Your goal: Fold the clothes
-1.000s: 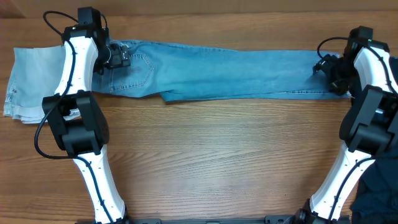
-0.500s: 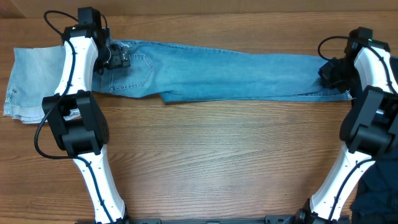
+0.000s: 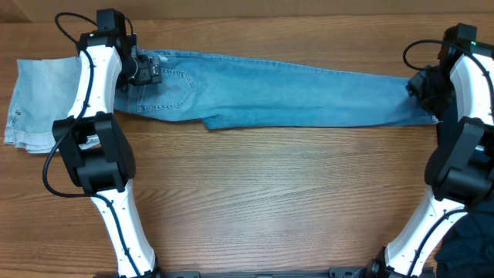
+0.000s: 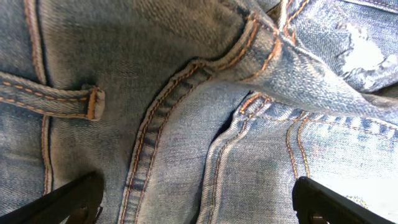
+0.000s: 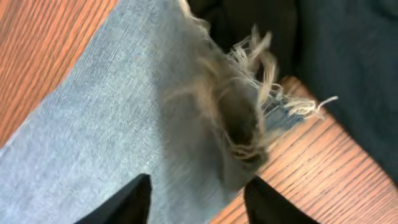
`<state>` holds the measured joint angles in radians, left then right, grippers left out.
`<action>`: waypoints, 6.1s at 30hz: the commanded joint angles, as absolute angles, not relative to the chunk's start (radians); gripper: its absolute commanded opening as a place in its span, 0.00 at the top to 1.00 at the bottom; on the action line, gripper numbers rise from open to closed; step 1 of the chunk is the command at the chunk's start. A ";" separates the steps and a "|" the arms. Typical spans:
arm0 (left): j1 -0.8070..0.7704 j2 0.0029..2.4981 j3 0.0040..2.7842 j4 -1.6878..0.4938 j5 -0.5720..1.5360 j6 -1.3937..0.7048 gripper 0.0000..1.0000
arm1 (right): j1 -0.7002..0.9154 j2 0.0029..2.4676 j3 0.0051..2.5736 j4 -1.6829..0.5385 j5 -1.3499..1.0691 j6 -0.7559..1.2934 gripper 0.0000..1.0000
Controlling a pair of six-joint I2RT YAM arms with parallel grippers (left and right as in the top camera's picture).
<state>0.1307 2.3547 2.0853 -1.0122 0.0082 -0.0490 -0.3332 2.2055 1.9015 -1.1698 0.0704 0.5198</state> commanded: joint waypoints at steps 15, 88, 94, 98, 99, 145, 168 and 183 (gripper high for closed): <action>0.121 2.334 2.202 -1.106 0.088 -0.049 0.27 | -0.320 2.173 1.959 -1.167 -0.064 -0.013 0.59; 0.128 2.396 2.088 -1.102 -0.159 -0.179 0.74 | -0.074 2.168 1.649 -0.881 -0.045 -0.052 0.87; 0.053 2.249 2.360 -1.255 -0.156 -0.181 0.69 | -0.096 2.167 1.811 -1.037 -0.088 0.041 0.82; 0.043 2.275 2.292 -1.331 -0.103 -0.188 0.63 | -0.195 2.167 1.883 -1.198 -0.131 0.095 0.70; 0.044 2.278 2.267 -1.320 -0.104 -0.187 0.62 | -0.226 2.167 1.882 -1.212 -0.133 0.128 0.68; 0.046 2.450 1.965 -0.774 0.049 0.154 0.43 | 0.747 2.174 1.648 -0.735 0.057 -0.506 0.42; 0.046 2.450 1.965 -0.756 0.049 0.153 0.43 | 0.864 2.236 1.635 -0.625 0.355 -0.495 0.30; 0.046 2.450 1.965 -0.754 0.049 0.154 0.43 | 0.852 2.300 1.636 -0.490 0.513 -0.442 0.50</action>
<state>0.0399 2.4073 1.9694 -0.7654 0.0422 0.1390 0.8581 2.2692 1.6398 -0.4908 0.4377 -0.4751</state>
